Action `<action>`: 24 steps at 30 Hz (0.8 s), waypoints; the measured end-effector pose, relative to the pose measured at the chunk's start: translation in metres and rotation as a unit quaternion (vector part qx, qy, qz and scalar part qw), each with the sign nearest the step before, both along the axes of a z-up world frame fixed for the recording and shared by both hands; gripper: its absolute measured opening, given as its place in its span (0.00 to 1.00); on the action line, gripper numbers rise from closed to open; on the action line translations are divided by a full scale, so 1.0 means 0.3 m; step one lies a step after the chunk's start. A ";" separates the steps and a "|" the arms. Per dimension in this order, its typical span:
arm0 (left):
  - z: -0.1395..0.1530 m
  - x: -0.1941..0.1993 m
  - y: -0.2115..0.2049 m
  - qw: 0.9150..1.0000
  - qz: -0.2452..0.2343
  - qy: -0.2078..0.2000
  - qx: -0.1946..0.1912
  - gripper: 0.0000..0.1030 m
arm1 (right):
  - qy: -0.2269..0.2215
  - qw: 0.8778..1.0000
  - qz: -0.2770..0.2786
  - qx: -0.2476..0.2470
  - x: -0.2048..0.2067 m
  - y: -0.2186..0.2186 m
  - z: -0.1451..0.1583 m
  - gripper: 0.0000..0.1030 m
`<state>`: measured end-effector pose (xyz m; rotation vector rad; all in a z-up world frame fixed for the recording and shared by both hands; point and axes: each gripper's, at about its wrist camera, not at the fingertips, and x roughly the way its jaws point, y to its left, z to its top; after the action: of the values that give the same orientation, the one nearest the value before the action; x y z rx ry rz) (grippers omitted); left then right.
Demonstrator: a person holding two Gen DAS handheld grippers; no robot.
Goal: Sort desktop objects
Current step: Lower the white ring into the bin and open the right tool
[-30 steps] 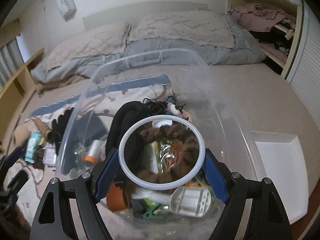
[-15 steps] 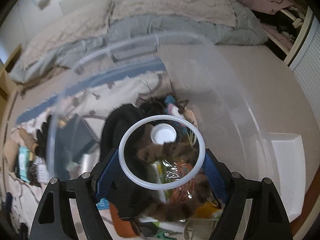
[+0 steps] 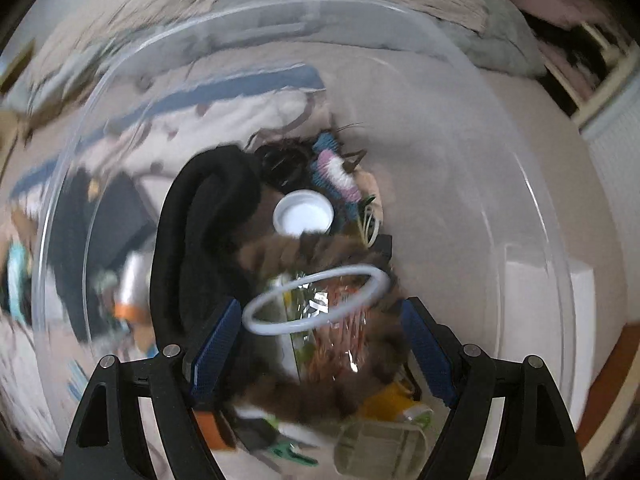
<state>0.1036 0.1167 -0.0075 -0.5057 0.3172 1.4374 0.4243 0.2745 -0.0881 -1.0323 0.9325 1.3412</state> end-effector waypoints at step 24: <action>0.015 0.018 -0.022 1.000 -0.014 -0.007 0.001 0.75 | 0.133 0.989 -0.058 -0.035 0.072 -0.042 -0.022 0.80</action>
<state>0.1090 0.1101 -0.0029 -0.5081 0.3114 1.4062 0.4458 0.2619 -0.0948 -0.8501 1.2273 1.3782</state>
